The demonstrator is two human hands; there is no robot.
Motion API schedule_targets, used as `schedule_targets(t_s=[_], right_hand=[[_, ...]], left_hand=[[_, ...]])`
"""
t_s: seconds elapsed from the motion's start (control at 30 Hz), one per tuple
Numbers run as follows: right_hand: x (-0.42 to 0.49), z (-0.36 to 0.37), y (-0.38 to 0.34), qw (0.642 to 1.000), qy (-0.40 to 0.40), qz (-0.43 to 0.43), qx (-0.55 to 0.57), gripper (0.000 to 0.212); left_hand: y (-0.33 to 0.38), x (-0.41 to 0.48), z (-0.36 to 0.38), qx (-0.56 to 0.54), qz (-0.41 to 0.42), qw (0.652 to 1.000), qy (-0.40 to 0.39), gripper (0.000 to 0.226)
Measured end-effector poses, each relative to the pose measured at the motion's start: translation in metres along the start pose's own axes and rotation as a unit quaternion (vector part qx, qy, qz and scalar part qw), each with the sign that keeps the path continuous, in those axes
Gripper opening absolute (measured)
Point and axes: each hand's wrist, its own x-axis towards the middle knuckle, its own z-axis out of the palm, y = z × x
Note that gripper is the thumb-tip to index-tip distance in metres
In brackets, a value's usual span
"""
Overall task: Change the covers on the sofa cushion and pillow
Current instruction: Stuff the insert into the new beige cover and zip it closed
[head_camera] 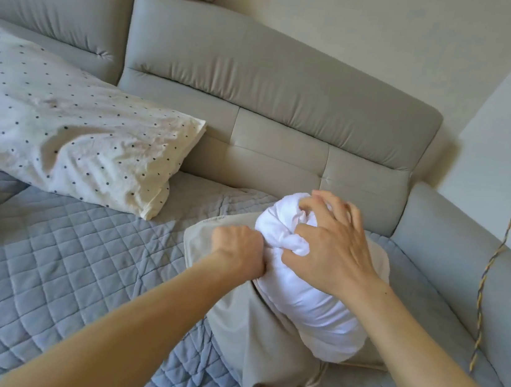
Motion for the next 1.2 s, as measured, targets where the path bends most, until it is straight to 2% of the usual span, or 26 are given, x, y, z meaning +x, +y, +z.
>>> schedule_targets(t_s=[0.07,0.13,0.27,0.33,0.4,0.47,0.57,0.63,0.7,0.77,0.83,0.9,0.97,1.1,1.2], right_hand=[[0.0,0.001,-0.002,0.998,0.0,-0.04,0.046,0.026],[-0.005,-0.002,0.001,0.997,-0.015,-0.034,0.068,0.028],[-0.015,-0.013,0.008,0.994,-0.097,-0.042,0.003,0.06],[-0.015,-0.021,0.008,0.989,-0.14,-0.031,0.028,0.063],[-0.012,-0.027,0.009,0.988,-0.146,-0.037,0.044,0.054],[-0.012,-0.029,0.009,0.987,-0.14,-0.065,0.042,0.034],[-0.012,-0.02,0.01,0.979,-0.18,-0.088,0.046,0.008],[-0.012,-0.005,0.005,0.975,-0.193,-0.107,0.042,0.008],[-0.007,0.012,0.001,0.984,-0.143,-0.094,0.042,0.011],[0.003,0.034,-0.005,0.993,-0.097,-0.055,0.039,0.022],[0.012,0.054,-0.016,0.988,-0.074,0.006,0.136,0.03],[0.016,0.064,-0.024,0.963,-0.071,0.057,0.255,0.028],[0.017,0.06,-0.02,0.958,-0.096,0.035,0.267,0.017],[-0.003,0.034,0.009,0.957,-0.103,-0.046,0.266,0.027],[-0.028,0.006,0.034,0.922,-0.031,0.033,0.385,0.027]], left_hand=[[0.002,0.002,0.001,0.018,0.013,1.0,0.017,0.01],[0.0,0.003,0.001,0.018,0.016,0.998,0.049,0.015],[-0.007,0.005,0.002,0.069,0.049,0.99,0.111,0.023],[-0.011,0.007,-0.006,0.094,0.076,0.986,0.113,0.023],[-0.013,0.008,-0.018,0.082,0.089,0.985,0.125,0.021],[-0.016,0.007,-0.028,0.034,0.093,0.983,0.152,0.016],[-0.019,0.0,-0.026,-0.042,0.094,0.974,0.204,0.018],[-0.011,-0.003,-0.026,-0.089,0.099,0.96,0.247,0.02],[0.003,-0.004,-0.026,-0.119,0.12,0.946,0.277,0.019],[0.008,-0.002,-0.023,-0.142,0.107,0.946,0.27,0.02],[0.003,0.005,-0.014,-0.121,0.088,0.96,0.235,0.023],[-0.008,0.013,-0.011,-0.11,0.045,0.975,0.187,0.025],[-0.016,0.017,-0.015,-0.133,0.01,0.979,0.155,0.025],[-0.01,0.013,-0.023,-0.193,0.029,0.972,0.129,0.034],[-0.008,0.015,-0.018,-0.187,0.015,0.973,0.13,0.031]])
